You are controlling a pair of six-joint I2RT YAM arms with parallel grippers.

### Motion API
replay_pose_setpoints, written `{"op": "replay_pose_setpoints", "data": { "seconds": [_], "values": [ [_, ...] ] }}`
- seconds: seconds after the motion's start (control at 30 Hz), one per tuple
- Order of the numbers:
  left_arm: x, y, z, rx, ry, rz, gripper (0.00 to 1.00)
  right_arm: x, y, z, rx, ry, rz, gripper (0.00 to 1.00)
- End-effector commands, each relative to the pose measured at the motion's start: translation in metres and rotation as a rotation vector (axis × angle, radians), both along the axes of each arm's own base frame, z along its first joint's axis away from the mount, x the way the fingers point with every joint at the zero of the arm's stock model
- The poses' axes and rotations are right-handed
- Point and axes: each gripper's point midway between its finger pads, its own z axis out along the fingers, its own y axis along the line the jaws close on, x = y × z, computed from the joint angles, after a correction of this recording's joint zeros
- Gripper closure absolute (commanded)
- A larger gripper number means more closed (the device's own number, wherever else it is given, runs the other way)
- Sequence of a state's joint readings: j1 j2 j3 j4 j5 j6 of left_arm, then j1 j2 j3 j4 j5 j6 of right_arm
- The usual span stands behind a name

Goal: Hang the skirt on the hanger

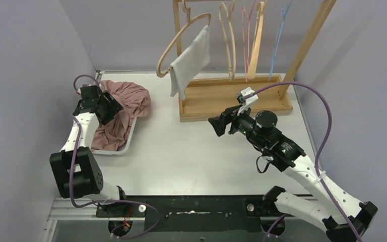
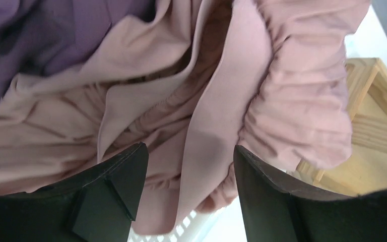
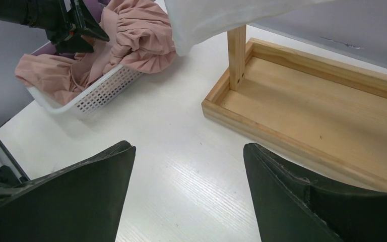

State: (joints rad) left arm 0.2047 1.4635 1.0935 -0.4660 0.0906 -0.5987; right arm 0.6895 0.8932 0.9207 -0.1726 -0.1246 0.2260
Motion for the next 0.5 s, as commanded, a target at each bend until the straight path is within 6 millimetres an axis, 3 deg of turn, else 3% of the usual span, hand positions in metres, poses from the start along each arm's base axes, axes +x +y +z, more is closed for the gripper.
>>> {"op": "replay_pose_setpoints", "data": {
  "seconds": [0.0,0.2,0.3,0.47],
  "values": [
    [0.052,0.010,0.046,0.031,-0.230,0.004,0.37,0.009,-0.006,0.036,0.084,-0.103,-0.065,0.19],
    [0.086,0.006,0.065,-0.008,-0.405,-0.014,0.40,0.017,-0.006,0.032,0.042,-0.109,-0.080,0.19],
    [0.097,0.003,0.061,-0.048,-0.451,-0.025,0.42,0.019,-0.005,0.029,0.030,-0.111,-0.079,0.19],
    [0.107,-0.015,0.080,-0.134,-0.568,-0.095,0.55,0.021,-0.008,0.024,0.003,-0.099,-0.091,0.19]
  ]
}}
